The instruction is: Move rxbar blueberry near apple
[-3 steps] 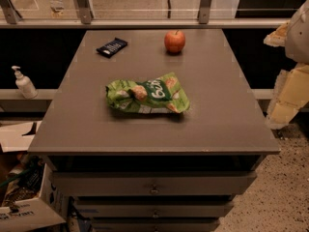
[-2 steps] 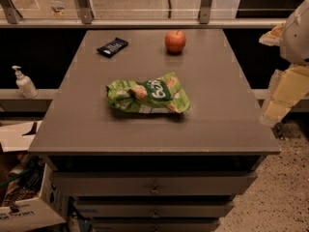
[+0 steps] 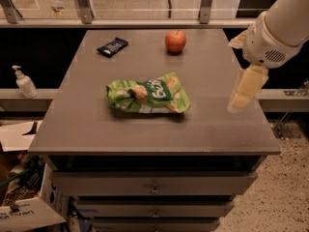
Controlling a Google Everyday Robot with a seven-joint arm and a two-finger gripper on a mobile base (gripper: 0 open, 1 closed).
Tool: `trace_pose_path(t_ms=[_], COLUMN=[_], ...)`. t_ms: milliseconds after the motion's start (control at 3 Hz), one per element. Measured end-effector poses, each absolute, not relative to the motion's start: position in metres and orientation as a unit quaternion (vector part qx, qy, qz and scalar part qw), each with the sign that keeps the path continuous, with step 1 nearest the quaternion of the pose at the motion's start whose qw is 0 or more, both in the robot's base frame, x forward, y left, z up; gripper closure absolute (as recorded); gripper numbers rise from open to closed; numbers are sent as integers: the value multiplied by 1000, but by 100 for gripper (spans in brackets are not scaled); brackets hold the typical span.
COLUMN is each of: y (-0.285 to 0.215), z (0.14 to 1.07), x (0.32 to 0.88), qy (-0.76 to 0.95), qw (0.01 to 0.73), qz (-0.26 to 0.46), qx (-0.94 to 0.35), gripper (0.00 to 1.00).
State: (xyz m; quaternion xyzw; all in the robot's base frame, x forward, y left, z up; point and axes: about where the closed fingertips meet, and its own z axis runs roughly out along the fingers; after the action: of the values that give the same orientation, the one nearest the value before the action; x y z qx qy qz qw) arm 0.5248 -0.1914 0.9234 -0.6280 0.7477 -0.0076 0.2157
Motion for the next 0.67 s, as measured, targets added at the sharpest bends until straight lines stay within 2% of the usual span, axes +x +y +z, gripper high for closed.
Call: trace_pose_path(t_ms=[667], y=[-151], z=[883], x=[602], qy=[718], qw=[256], qz=[48], qx=[-646], gripper=[0])
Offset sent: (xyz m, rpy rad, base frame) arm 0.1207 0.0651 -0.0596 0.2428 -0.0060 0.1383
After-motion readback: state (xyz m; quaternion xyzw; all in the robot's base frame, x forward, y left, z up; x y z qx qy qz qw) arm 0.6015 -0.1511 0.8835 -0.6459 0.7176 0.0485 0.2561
